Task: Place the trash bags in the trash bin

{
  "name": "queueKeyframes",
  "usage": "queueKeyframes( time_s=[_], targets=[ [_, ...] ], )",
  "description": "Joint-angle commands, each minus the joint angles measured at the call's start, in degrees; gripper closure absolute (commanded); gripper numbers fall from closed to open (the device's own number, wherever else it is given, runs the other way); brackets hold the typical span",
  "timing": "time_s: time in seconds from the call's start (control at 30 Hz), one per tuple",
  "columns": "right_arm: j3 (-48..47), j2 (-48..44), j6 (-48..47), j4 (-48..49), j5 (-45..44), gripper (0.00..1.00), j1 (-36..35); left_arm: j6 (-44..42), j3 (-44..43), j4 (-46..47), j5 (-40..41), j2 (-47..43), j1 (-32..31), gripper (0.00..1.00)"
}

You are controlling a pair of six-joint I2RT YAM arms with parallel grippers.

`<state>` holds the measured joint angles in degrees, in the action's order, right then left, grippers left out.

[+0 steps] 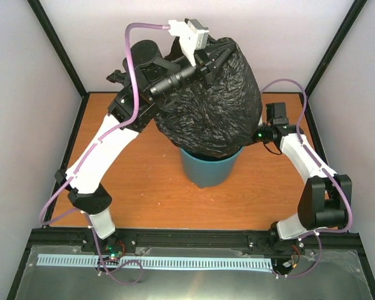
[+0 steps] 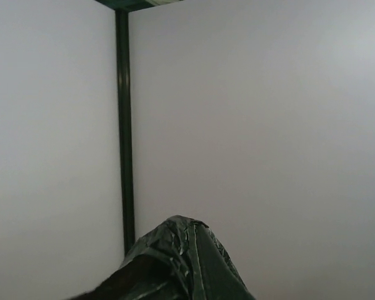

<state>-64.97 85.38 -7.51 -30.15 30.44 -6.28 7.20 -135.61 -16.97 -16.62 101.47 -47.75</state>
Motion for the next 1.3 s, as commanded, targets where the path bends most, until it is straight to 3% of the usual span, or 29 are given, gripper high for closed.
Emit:
queueKeyframes(
  time_s=[0.0,0.17,0.47,0.73,1.07,1.27],
  targets=[
    [-1.1,-0.1,-0.9,0.0,0.3,0.61,-0.6,-3.5,3.0,-0.6,7.1,-3.6,-0.3,0.99],
    [-1.5,-0.9,-0.7,-0.3,1.0,0.59,-0.2,-3.1,10.0,-1.9,15.1,-9.3,-0.3,0.99],
    [-1.8,-3.6,-0.2,-0.2,0.6,0.49,2.0,-3.6,15.5,-2.6,16.2,-13.9,-0.3,0.99],
    [-2.6,-12.4,0.1,-1.4,0.7,0.41,6.7,-2.7,23.5,-3.7,14.8,-17.1,-0.3,0.99],
    [-7.5,-26.1,-2.4,-8.4,-1.4,0.39,7.3,-4.1,32.0,-1.4,14.8,-22.9,-0.3,0.99],
    [-14.6,-31.9,-13.4,-21.5,4.8,0.45,7.2,-3.8,32.2,-1.7,13.7,-23.4,-0.3,0.99]
  ],
)
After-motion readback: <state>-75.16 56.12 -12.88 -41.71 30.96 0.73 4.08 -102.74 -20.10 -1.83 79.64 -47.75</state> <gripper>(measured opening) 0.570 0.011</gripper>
